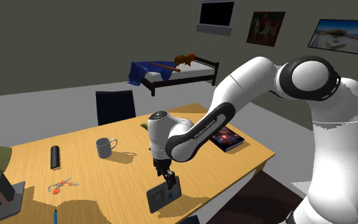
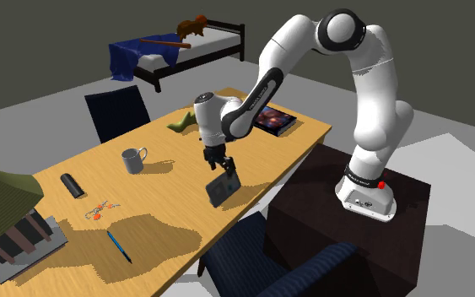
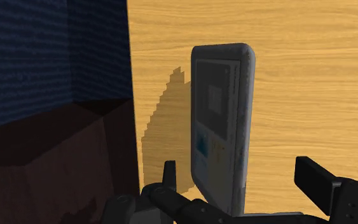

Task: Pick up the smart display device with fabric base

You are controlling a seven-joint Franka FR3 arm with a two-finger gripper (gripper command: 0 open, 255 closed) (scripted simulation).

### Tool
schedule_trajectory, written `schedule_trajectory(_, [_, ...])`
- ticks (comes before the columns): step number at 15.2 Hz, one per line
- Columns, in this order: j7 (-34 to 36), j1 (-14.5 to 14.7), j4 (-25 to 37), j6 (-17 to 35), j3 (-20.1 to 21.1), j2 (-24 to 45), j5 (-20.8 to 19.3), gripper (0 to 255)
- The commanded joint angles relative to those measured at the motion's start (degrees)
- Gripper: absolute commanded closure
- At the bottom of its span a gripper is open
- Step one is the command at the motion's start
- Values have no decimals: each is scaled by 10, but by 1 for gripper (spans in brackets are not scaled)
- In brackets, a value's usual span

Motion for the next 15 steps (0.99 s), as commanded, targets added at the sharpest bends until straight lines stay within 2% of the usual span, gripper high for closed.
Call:
schedule_trajectory(1, [15,12,8,9,-14,20,-12,0])
schedule_trajectory(8, [31,32,15,34,-40,55,-39,0])
schedule_trajectory(9, [29,31,14,34,-40,54,-39,255])
schedule_trajectory(15, [29,31,14,34,-40,55,-39,255])
